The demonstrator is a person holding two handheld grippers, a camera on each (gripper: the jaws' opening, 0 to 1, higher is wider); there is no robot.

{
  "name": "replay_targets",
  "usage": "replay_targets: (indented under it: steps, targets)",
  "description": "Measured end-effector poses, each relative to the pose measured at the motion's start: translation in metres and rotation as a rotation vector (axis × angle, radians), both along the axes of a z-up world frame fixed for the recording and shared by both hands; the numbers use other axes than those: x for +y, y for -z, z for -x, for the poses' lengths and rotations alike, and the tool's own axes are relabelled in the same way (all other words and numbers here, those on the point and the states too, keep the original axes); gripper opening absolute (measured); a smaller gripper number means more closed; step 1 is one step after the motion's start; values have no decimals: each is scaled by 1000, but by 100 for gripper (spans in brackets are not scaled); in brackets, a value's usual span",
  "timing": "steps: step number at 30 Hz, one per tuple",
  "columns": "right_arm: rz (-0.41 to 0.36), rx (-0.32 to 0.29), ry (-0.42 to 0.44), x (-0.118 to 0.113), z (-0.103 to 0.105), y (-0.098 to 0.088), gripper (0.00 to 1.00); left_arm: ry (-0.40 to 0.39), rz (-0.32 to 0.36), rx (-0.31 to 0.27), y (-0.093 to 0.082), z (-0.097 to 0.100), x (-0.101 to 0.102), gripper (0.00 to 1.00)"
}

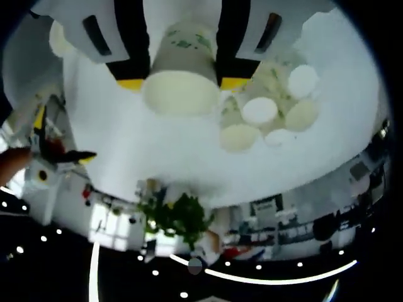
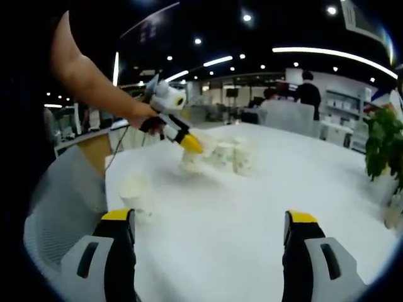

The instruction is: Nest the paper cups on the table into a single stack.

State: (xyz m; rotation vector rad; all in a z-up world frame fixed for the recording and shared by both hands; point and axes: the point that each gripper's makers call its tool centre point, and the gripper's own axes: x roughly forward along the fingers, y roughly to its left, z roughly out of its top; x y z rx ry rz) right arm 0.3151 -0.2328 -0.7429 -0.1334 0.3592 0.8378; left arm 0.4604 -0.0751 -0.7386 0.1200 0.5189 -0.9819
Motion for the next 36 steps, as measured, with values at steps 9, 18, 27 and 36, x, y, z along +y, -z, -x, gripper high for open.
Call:
replay_targets:
  steps: [9,18,27,36]
  targets:
    - [3,-4,-10,4,-2,-3,97,-86,141,-98,-53,-17,6,39]
    - [-4,-12,0,6,-4,-3,98,-103,172,-130,-72,-18,12,38]
    - [2,-18,9,7,-1,-4,100,-85,181,-150,-84,-5,5,38]
    - [-20,-7,39,3,-5,-9,100,-43,183,-180,-95,14,-4,38]
